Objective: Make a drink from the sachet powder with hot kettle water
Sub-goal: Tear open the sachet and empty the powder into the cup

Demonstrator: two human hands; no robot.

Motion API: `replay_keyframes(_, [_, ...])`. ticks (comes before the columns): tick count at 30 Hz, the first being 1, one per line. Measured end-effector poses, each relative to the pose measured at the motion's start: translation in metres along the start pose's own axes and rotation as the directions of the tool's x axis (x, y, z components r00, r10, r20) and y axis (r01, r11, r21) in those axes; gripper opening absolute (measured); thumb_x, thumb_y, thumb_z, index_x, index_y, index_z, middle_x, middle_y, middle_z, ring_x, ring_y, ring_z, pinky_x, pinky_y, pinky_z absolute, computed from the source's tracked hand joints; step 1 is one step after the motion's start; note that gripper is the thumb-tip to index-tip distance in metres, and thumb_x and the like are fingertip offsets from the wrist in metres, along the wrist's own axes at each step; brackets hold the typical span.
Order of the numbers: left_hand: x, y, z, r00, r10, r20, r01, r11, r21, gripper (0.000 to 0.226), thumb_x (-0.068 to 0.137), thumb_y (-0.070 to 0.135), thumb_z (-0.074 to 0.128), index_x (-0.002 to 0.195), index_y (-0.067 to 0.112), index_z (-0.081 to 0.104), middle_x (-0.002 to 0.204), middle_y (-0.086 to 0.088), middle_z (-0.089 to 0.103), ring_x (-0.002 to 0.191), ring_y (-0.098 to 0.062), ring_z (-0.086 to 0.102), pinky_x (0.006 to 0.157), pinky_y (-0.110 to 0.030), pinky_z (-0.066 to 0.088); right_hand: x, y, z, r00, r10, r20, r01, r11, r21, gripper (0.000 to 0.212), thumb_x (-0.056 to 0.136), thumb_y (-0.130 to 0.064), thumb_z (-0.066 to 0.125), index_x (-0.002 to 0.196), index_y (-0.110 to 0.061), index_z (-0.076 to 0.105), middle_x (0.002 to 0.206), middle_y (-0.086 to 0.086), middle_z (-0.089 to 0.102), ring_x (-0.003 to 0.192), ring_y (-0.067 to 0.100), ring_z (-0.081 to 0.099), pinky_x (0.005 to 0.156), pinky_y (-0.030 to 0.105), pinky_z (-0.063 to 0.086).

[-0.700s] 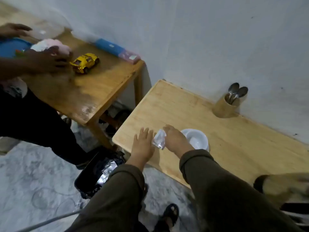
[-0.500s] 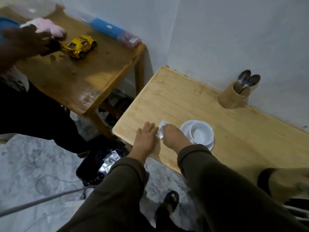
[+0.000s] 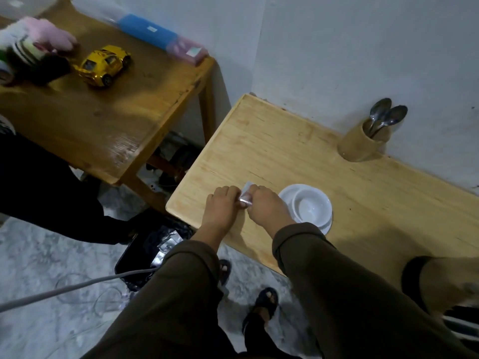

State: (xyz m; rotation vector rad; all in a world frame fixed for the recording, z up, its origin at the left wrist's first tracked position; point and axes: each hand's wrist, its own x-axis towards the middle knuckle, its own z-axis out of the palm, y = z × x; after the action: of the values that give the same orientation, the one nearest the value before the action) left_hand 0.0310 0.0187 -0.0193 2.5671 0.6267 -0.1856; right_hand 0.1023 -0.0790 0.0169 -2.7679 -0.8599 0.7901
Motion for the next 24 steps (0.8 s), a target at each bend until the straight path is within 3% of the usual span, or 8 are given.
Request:
replay_keyframes(4, [0.006,0.005,-0.011,0.999,-0.022,0.027,0.027,0.98,-0.197,0.036,0.094,0.027,0.048,0.126,0.012,0.052,0.124,-0.011,0.06,0.115,-0.031,0.052,0.094,-0.042,0.043,0.001,-0.001,-0.013,0.998,0.055,-0.028,-0.052,0.993,0.108,0.028,0.09,-0.011,0.044,0.116,-0.008,0.053,0.114,0.018,0.063,0.103,0.037,0.059,0.077,0.035,0.044])
replay_keyframes(7, [0.015,0.008,-0.019,0.999,0.038,-0.02,-0.042,0.972,-0.23,0.037,0.093,0.028,0.05,0.128,0.016,0.054,0.125,-0.009,0.06,0.117,-0.029,0.054,0.096,-0.043,0.046,0.004,0.0,-0.027,0.994,0.096,-0.053,-0.082,0.973,0.217,0.023,0.092,-0.013,0.042,0.105,-0.007,0.06,0.103,0.019,0.066,0.095,0.037,0.06,0.069,0.03,0.037])
replay_keyframes(10, [0.027,0.012,-0.03,0.992,0.089,-0.088,-0.112,0.946,-0.304,0.031,0.094,0.029,0.05,0.12,0.016,0.061,0.121,-0.008,0.062,0.111,-0.026,0.057,0.092,-0.036,0.047,0.004,0.001,-0.046,0.997,0.072,-0.036,-0.059,0.957,0.285,0.022,0.094,-0.019,0.045,0.077,-0.012,0.059,0.084,0.019,0.062,0.084,0.034,0.058,0.066,0.026,0.03])
replay_keyframes(13, [0.037,0.024,-0.046,0.989,0.116,-0.095,-0.144,0.908,-0.393,0.02,0.093,0.022,0.053,0.102,0.013,0.069,0.107,-0.009,0.069,0.1,-0.024,0.062,0.08,-0.023,0.041,0.001,0.005,-0.07,0.995,0.098,-0.016,-0.087,0.94,0.33,0.033,0.091,-0.019,0.048,0.059,-0.014,0.049,0.064,0.007,0.053,0.078,0.027,0.053,0.058,0.027,0.031])
replay_keyframes(14, [0.039,0.029,-0.052,0.987,0.128,-0.097,-0.157,0.891,-0.425,0.018,0.092,0.02,0.054,0.097,0.012,0.069,0.103,-0.009,0.07,0.097,-0.024,0.063,0.078,-0.023,0.041,0.0,0.007,-0.078,0.995,0.101,-0.027,-0.085,0.93,0.357,0.031,0.09,-0.02,0.05,0.06,-0.015,0.054,0.065,0.005,0.055,0.077,0.024,0.052,0.057,0.028,0.032])
replay_keyframes(17, [0.045,0.041,-0.069,0.981,0.168,-0.095,-0.193,0.854,-0.482,0.017,0.092,0.019,0.053,0.092,0.01,0.068,0.094,-0.008,0.071,0.09,-0.024,0.063,0.078,-0.031,0.047,-0.007,0.012,-0.103,0.984,0.116,-0.137,-0.049,0.909,0.413,0.016,0.087,-0.022,0.058,0.09,-0.013,0.071,0.09,0.004,0.067,0.083,0.015,0.054,0.069,0.024,0.036])
replay_keyframes(21, [0.055,0.058,-0.09,0.962,0.271,-0.02,-0.247,0.841,-0.482,0.02,0.094,0.024,0.052,0.092,0.01,0.067,0.085,0.0,0.065,0.081,-0.016,0.056,0.064,-0.02,0.038,-0.013,0.017,-0.129,0.95,0.154,-0.271,-0.031,0.912,0.41,0.013,0.084,-0.014,0.061,0.088,-0.01,0.073,0.096,0.008,0.073,0.088,0.02,0.061,0.075,0.024,0.041])
replay_keyframes(24, [0.064,0.075,-0.101,0.953,0.301,0.016,-0.231,0.761,-0.606,0.022,0.093,0.024,0.054,0.097,0.007,0.069,0.091,-0.003,0.068,0.083,-0.015,0.057,0.07,-0.019,0.043,-0.02,0.019,-0.145,0.931,0.198,-0.307,-0.067,0.918,0.391,0.016,0.085,-0.01,0.059,0.091,-0.005,0.073,0.092,0.009,0.07,0.082,0.015,0.052,0.071,0.019,0.033])
